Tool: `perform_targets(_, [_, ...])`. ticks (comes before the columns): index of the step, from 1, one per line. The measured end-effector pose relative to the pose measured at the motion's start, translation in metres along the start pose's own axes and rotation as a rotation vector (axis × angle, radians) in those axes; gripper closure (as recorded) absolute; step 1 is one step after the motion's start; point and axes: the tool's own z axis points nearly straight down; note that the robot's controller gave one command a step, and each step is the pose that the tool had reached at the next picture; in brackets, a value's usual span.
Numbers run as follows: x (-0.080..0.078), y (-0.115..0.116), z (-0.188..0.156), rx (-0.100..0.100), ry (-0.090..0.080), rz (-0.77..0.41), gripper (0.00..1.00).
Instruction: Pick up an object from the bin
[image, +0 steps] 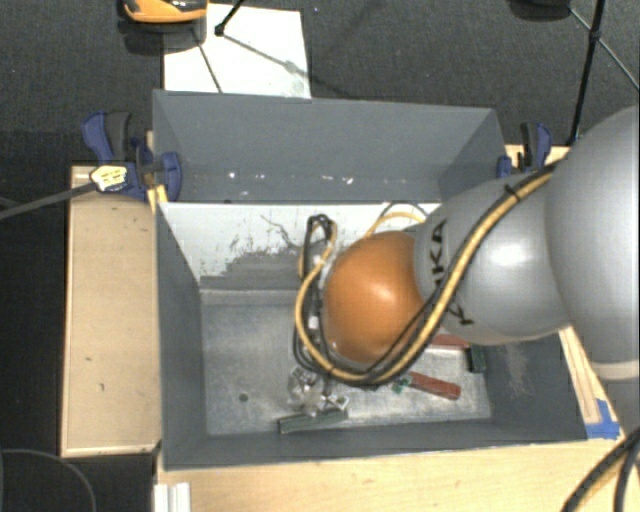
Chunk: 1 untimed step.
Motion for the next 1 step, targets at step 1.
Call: perform_targets(1, [0.0000,0.0000,-0.0001,0.000,0.000,0.002,1.00])
